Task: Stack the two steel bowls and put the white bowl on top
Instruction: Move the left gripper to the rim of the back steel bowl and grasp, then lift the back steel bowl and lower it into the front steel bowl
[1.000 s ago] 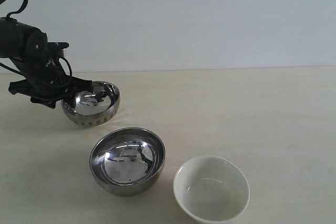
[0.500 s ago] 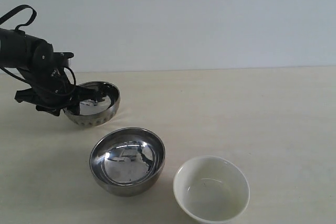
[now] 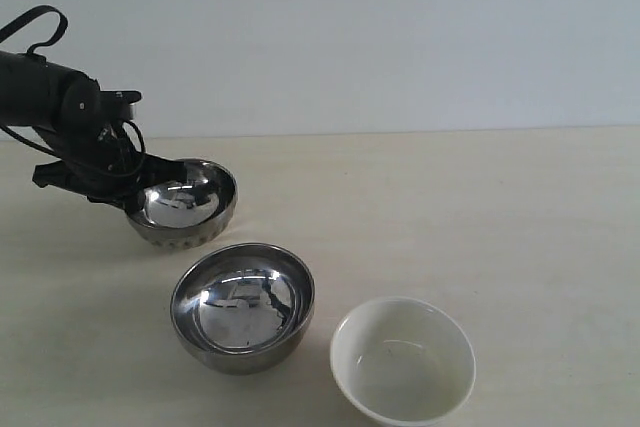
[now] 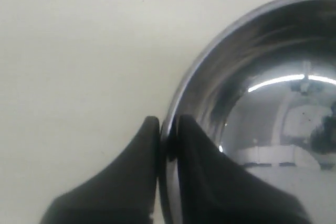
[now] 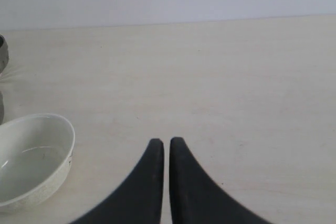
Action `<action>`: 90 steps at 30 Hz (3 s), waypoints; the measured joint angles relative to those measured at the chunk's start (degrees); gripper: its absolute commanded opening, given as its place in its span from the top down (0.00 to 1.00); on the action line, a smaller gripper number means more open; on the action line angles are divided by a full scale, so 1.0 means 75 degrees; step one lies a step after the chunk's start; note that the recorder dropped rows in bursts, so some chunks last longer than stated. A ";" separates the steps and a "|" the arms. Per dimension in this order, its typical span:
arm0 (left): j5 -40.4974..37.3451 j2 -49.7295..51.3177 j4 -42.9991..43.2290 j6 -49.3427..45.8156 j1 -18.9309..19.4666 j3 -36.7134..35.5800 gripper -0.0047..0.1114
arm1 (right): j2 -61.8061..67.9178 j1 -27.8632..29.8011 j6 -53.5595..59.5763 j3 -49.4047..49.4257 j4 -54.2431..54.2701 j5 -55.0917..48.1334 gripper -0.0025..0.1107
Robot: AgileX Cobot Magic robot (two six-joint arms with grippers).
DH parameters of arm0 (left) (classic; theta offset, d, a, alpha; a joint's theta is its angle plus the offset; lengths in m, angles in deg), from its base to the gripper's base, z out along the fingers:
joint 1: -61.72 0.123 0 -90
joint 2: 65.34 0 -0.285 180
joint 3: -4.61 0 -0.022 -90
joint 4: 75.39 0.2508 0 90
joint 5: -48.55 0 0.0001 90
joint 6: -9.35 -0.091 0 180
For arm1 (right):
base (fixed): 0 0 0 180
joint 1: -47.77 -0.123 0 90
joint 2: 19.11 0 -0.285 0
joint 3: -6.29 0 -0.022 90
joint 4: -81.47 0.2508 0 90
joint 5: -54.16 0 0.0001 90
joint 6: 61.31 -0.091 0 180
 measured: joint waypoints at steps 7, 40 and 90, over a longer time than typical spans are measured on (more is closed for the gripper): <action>0.0029 -0.0014 -0.0030 0.0000 0.0000 0.0000 0.93 | 0.0000 0.0000 0.0000 0.0000 0.0000 0.0000 0.98; -0.2164 -0.2424 -0.1209 -0.1292 0.0000 -0.0056 0.93 | 0.0000 0.0000 0.0000 0.0000 0.0000 0.0000 0.98; -0.0429 -0.3170 -0.4635 -0.3836 -0.1471 -0.2943 0.93 | 0.0000 0.0000 0.0000 0.0000 0.0000 0.0000 0.98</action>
